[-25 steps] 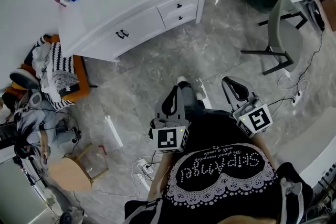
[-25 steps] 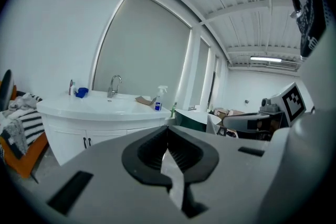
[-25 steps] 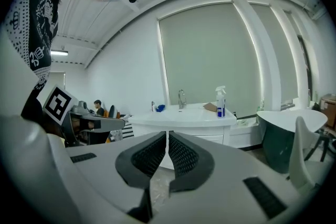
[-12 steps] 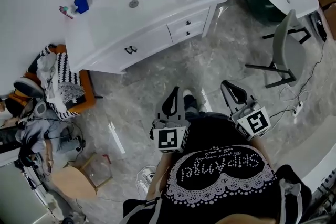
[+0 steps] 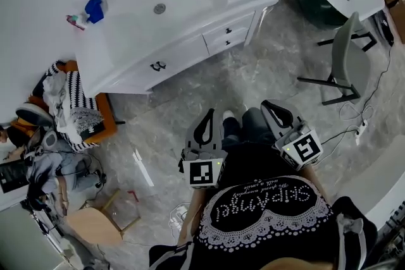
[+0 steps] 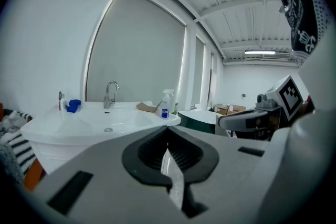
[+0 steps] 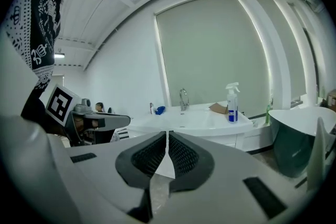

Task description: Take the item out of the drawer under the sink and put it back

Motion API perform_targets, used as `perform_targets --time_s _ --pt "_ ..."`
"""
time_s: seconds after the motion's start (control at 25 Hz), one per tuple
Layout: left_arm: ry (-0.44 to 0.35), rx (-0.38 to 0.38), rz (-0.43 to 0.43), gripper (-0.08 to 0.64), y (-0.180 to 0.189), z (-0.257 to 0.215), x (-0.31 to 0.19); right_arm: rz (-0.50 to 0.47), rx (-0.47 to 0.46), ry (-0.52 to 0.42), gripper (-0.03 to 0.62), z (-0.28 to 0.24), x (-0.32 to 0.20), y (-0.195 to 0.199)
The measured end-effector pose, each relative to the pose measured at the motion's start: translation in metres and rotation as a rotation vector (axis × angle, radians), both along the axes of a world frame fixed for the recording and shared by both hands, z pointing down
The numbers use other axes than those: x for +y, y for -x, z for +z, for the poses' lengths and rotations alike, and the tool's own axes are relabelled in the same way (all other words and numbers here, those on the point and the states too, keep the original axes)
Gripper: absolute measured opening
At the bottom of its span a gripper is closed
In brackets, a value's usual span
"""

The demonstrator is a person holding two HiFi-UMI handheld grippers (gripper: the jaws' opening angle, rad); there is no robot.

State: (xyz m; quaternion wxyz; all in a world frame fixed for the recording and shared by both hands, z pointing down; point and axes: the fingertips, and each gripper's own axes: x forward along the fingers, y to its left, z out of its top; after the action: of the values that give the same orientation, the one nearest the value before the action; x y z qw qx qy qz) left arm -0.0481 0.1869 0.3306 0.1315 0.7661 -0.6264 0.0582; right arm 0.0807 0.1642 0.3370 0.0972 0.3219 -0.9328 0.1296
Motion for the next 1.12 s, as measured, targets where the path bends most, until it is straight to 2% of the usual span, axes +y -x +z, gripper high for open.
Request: perform_targets --time_s 0.16,0.36,0.6,0.84,0.92,1.12 --pt "0.036 0.016 -0.002 0.006 0.001 0.005 -0.006 -0.015 -0.027 0.003 0.028 0.000 -0.006 -0.002" --pt "0.033 0.025 0.025 0.006 -0.006 0.006 -0.021 -0.043 -0.020 0.015 0.028 0.003 -0.022 -0.006" --pt "0.022 0.042 0.010 0.006 -0.017 0.004 -0.057 -0.080 -0.039 -0.005 0.028 -0.008 -0.066 -0.009" --pt "0.024 0.025 -0.033 0.006 -0.016 0.004 -0.083 -0.182 0.071 -0.038 0.028 0.000 -0.101 -0.007" --pt "0.024 0.015 -0.043 0.006 -0.014 0.005 -0.089 -0.185 0.038 -0.032 0.028 -0.001 -0.110 -0.008" --pt "0.038 0.003 -0.056 0.006 -0.009 0.012 -0.098 -0.178 -0.110 -0.008 0.028 -0.013 -0.136 -0.011"
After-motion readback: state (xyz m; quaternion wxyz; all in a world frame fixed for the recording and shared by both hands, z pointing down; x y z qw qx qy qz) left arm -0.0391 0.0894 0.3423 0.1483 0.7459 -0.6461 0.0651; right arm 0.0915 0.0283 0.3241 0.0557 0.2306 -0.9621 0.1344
